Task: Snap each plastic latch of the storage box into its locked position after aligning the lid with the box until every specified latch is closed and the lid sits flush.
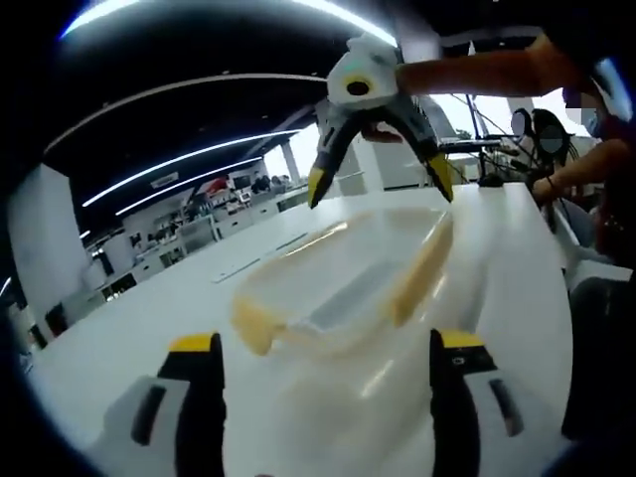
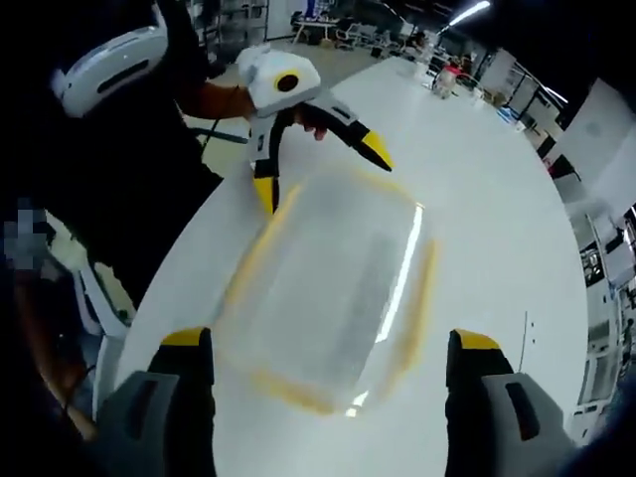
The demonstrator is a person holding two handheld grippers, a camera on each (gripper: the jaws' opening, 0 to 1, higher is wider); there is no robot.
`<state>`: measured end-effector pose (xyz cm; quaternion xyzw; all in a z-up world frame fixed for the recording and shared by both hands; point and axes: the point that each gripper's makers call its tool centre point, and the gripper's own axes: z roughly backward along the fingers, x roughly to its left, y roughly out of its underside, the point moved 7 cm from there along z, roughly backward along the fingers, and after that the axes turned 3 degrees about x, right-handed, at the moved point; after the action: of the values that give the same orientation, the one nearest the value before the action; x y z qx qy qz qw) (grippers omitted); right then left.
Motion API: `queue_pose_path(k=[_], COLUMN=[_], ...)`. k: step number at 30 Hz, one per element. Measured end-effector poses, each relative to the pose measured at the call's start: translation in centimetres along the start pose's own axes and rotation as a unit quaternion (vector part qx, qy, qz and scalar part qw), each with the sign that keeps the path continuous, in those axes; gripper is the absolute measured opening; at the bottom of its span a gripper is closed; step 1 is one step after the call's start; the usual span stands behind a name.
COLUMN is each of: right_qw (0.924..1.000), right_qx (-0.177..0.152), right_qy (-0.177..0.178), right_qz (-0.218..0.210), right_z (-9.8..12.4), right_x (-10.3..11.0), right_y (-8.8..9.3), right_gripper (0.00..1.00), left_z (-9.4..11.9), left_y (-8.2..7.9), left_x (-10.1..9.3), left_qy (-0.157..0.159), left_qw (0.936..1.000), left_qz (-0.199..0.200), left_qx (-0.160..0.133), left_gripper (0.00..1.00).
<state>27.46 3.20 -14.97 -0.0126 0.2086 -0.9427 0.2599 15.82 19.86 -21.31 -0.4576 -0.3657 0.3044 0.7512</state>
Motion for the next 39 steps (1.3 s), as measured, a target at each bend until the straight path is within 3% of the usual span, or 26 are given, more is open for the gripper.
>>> queue_pose_path(k=[10,18,27,33,39], right_qw=[0.9977,0.9953,0.9897,0.9854,0.9812], right_qx=[0.041,0.052,0.071,0.079,0.090], right_qy=[-0.054,-0.082,-0.124,-0.149,-0.161], right_qz=[-0.004,-0.005,-0.008,-0.024,-0.055], right_z=[-1.5,-2.1,-2.9,-3.3,-3.2], right_x=[-2.8,-3.7,-3.7,-3.4,-4.8], right_y=[-0.5,-0.8,-1.1,-1.4,-1.5], right_gripper=[0.95,0.94,0.90,0.86,0.80], left_z=[-0.6,-0.9,-1.5,-1.5,-1.6], left_y=[0.5,0.9,1.0,1.2,1.3], left_x=[0.3,0.2,-0.6,-0.8,-0.9], left_qy=[-0.013,-0.032,-0.036,-0.042,-0.045], left_qw=[0.9997,0.9991,0.9992,0.9987,0.9983], left_qz=[-0.021,-0.026,-0.010,-0.004,0.001], left_qx=[-0.002,-0.008,-0.016,-0.027,-0.035], left_gripper=[0.80,0.72,0.72,0.71,0.70])
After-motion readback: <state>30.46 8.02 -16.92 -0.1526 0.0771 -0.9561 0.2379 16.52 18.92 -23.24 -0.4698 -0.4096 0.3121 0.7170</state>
